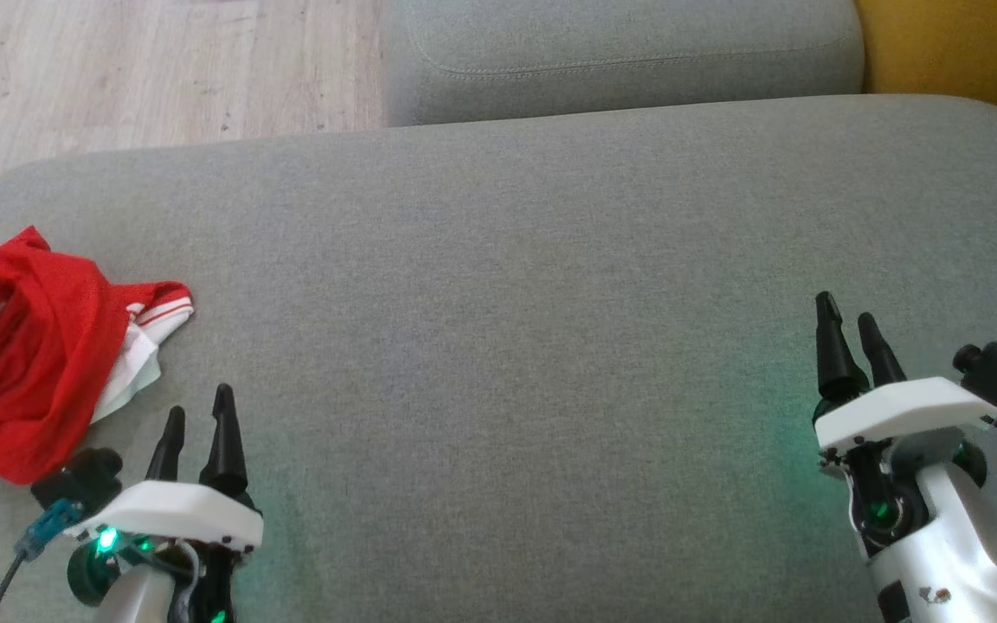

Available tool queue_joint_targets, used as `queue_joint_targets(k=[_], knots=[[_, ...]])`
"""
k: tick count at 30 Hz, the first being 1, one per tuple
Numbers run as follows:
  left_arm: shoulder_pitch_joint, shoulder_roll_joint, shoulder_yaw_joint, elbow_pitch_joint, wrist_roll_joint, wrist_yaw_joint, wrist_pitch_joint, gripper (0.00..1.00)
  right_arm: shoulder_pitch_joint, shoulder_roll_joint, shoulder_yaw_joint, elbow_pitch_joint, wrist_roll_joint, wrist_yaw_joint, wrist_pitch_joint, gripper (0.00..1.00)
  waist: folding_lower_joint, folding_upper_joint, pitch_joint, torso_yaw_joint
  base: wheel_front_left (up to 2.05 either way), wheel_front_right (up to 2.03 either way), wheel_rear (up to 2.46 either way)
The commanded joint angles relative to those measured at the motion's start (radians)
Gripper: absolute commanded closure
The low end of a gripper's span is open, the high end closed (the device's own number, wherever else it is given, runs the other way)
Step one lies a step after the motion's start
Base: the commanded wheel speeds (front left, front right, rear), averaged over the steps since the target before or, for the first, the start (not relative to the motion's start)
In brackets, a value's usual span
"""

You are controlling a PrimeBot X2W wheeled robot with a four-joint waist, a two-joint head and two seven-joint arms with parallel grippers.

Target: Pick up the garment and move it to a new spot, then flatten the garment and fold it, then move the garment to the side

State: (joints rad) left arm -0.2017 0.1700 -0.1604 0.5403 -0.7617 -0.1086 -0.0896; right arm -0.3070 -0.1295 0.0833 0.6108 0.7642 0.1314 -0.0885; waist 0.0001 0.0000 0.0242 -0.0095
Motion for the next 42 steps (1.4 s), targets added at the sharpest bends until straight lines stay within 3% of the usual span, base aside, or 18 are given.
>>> queue_joint_targets(k=[1,25,42], knots=[[-0.071,0.026,0.015,-0.019,0.038,0.004,-0.017,0.0,-0.074,-0.016,0.015,-0.022,-0.04,0.0,-0.019,0.0,-0.0001,0.0,0.0,0.001,0.0,0.0,0.0],[-0.087,0.004,0.023,0.035,0.326,0.031,-0.088,0.0,-0.126,-0.02,0.031,0.053,-0.363,-0.001,-0.09,0.0,-0.0001,0.0,0.003,0.003,0.0,0.0,0.0],[-0.073,-0.042,0.085,0.05,0.501,0.045,-0.136,0.0,-0.119,0.008,0.01,0.1,-0.585,-0.001,-0.137,0.0,-0.0001,0.0,0.003,-0.004,0.0,0.0,0.0]])
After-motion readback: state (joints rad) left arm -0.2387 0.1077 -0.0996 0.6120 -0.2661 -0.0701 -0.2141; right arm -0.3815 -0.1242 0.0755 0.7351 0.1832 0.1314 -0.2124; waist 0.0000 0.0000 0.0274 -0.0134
